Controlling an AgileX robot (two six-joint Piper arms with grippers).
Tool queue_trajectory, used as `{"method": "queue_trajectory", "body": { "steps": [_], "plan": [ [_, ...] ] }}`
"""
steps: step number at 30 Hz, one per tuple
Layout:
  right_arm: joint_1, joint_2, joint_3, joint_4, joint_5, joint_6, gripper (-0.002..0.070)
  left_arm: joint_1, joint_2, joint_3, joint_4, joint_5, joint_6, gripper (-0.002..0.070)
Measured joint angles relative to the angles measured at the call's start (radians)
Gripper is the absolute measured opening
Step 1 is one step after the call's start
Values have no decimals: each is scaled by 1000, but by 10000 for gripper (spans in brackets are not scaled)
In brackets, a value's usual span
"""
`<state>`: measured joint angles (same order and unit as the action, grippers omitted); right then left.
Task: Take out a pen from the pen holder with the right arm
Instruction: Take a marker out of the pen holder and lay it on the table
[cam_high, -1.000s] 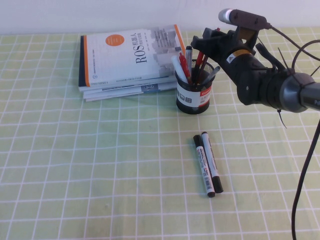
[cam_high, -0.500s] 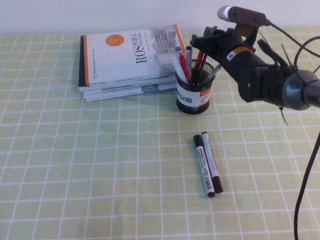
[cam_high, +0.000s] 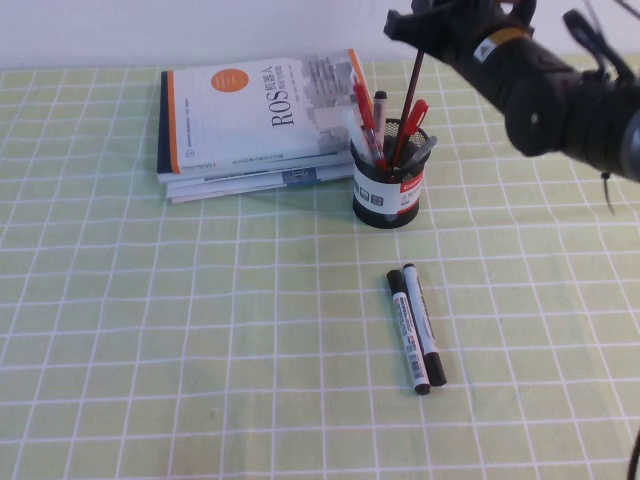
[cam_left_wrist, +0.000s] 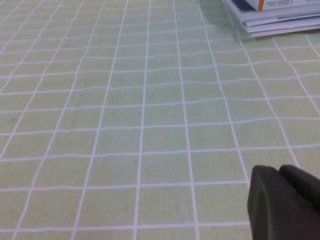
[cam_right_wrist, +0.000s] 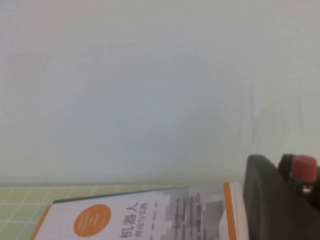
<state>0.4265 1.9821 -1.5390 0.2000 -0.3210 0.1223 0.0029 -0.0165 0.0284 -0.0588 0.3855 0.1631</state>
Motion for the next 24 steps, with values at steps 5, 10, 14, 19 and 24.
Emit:
{"method": "queue_trajectory", "body": {
  "steps": [5, 10, 14, 19, 24],
  "plan": [
    [0, -84, 0, -30, 75, -33, -1, 0, 0, 0, 0, 0, 0, -5],
    [0, -128, 0, -62, 143, -39, -1, 0, 0, 0, 0, 0, 0, -5],
    [0, -148, 0, -75, 208, -39, -1, 0, 0, 0, 0, 0, 0, -5],
    [13, -221, 0, -96, 352, -39, -1, 0, 0, 0, 0, 0, 0, -5],
    [40, -312, 0, -102, 603, -39, -1, 0, 0, 0, 0, 0, 0, -5]
  ]
}}
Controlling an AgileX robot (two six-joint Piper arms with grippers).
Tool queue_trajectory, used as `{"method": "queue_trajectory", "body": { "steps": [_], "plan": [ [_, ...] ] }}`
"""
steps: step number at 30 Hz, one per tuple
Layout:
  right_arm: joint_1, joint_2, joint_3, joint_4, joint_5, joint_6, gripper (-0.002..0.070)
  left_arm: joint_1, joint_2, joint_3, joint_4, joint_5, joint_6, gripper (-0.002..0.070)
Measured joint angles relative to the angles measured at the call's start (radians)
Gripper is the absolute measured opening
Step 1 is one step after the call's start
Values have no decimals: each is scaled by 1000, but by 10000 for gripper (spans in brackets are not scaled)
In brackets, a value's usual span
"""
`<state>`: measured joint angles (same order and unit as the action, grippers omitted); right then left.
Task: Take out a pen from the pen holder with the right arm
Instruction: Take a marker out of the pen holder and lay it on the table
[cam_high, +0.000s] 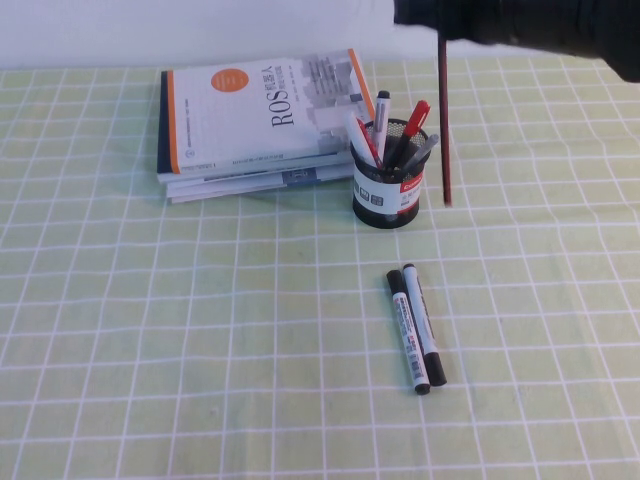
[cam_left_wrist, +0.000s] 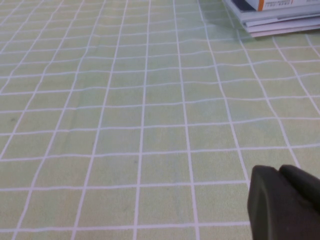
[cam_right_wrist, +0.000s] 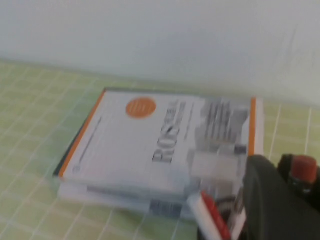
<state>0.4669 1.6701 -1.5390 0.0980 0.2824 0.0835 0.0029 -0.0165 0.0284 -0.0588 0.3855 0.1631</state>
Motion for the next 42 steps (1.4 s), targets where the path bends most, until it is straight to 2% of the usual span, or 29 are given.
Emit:
{"method": "queue_trajectory", "body": {
  "steps": [7, 13, 25, 33, 42],
  "plan": [
    [55, -26, 0, 24, 371, 7, -1, 0, 0, 0, 0, 0, 0, -5],
    [118, 29, 0, 42, 505, 58, -1, 0, 0, 0, 0, 0, 0, -5],
    [150, 274, 0, 153, 420, 96, -1, 0, 0, 0, 0, 0, 0, -5],
    [147, 356, 0, 145, 302, 110, -1, 0, 0, 0, 0, 0, 0, -5],
    [117, 369, 0, 66, 283, 178, -1, 0, 0, 0, 0, 0, 0, -5]
  ]
}}
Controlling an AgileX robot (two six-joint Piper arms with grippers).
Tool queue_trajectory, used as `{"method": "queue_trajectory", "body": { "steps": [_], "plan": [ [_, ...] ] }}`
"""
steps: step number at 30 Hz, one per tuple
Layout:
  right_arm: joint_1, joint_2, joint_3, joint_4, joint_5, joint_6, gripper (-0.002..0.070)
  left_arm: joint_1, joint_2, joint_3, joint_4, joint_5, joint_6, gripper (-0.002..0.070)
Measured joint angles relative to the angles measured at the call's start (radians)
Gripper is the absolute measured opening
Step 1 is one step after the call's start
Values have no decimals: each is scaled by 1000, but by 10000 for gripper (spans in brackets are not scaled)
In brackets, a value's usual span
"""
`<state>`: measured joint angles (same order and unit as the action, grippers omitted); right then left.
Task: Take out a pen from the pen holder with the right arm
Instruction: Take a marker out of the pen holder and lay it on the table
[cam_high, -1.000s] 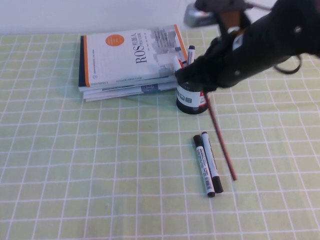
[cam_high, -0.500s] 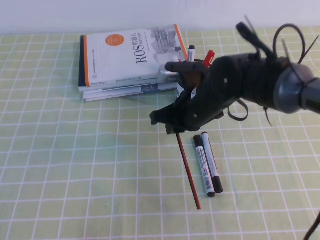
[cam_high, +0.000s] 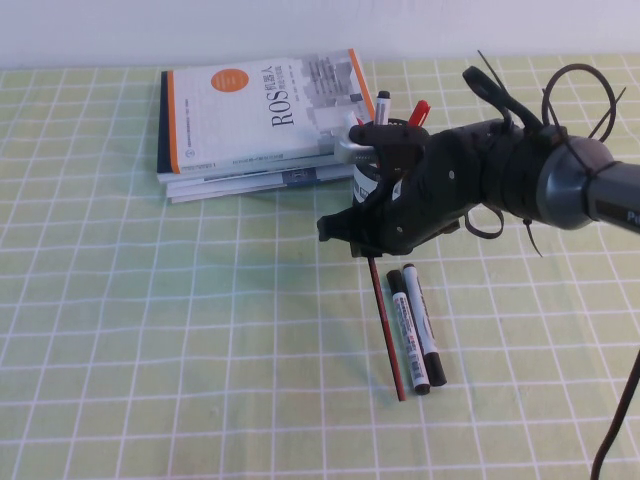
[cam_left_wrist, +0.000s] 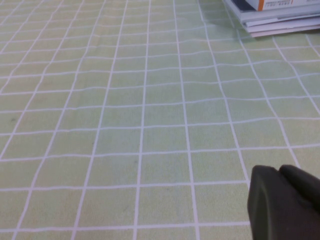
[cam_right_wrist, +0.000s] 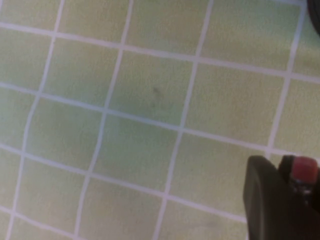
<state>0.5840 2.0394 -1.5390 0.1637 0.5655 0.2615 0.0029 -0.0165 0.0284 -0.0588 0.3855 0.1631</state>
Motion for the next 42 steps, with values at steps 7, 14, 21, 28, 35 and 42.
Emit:
{"method": "queue_trajectory", "body": {
  "steps": [7, 14, 21, 28, 35, 42],
  "plan": [
    [-4, 25, -2, -3, -14, 0, -1, 0, 0, 0, 0, 0, 0, -5],
    [-4, 39, -2, -5, -26, 0, -1, 0, 0, 0, 0, 0, 0, -5],
    [-4, 39, -2, -6, -26, 0, 44, 0, 0, 0, 0, 0, 0, -5],
    [-4, 39, -2, -14, -20, 0, 184, 0, 0, 0, 0, 0, 0, -5],
    [-7, 22, 2, -22, 8, 0, 209, 0, 0, 0, 0, 0, 0, -5],
    [-1, -236, 163, -65, -11, 0, 83, 0, 0, 0, 0, 0, 0, -5]
  ]
}}
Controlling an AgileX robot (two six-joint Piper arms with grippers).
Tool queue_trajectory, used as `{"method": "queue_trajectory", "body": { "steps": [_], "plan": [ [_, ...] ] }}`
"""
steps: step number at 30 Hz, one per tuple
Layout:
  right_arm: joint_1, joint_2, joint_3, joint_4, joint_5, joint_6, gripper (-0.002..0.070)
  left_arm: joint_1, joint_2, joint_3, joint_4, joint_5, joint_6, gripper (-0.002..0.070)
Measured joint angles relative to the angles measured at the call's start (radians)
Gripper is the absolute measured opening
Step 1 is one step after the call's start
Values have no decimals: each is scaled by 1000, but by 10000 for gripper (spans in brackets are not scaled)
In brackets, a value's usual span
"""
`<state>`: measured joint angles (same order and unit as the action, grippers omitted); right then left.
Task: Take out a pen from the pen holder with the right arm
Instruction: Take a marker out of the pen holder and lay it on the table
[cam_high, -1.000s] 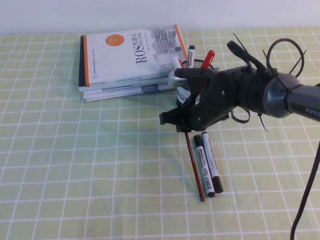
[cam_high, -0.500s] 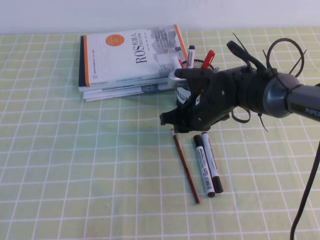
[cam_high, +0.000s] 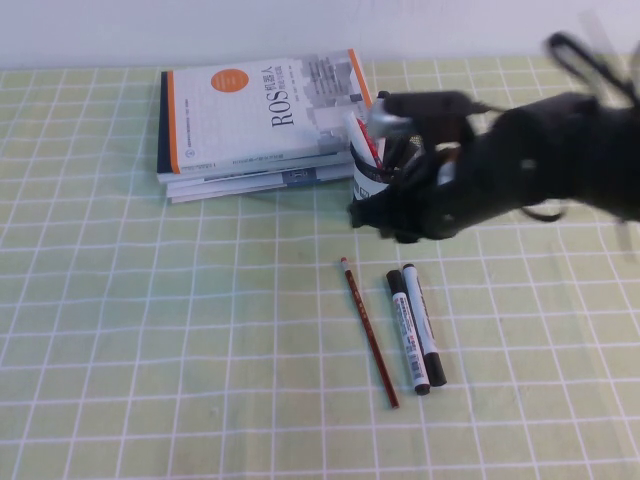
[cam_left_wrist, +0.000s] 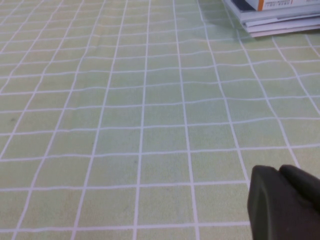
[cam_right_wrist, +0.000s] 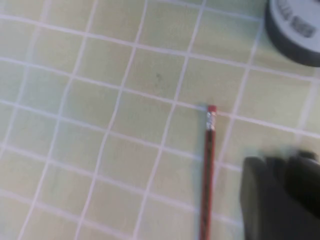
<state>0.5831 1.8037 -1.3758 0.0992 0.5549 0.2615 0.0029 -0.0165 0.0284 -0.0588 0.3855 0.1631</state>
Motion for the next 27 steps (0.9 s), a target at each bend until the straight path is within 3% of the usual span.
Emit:
{"method": "queue_trajectory", "body": {
  "steps": [4, 16, 22, 27],
  "plan": [
    [0, -218, 137, -51, 27, 0, 5, 0, 0, 0, 0, 0, 0, -5],
    [0, -755, 515, -68, 154, 0, -12, 0, 0, 0, 0, 0, 0, -5],
    [0, -883, 576, -1, 320, 0, -12, 0, 0, 0, 0, 0, 0, -5],
    [0, -911, 576, -49, 370, 0, -12, 0, 0, 0, 0, 0, 0, -5]
  ]
}}
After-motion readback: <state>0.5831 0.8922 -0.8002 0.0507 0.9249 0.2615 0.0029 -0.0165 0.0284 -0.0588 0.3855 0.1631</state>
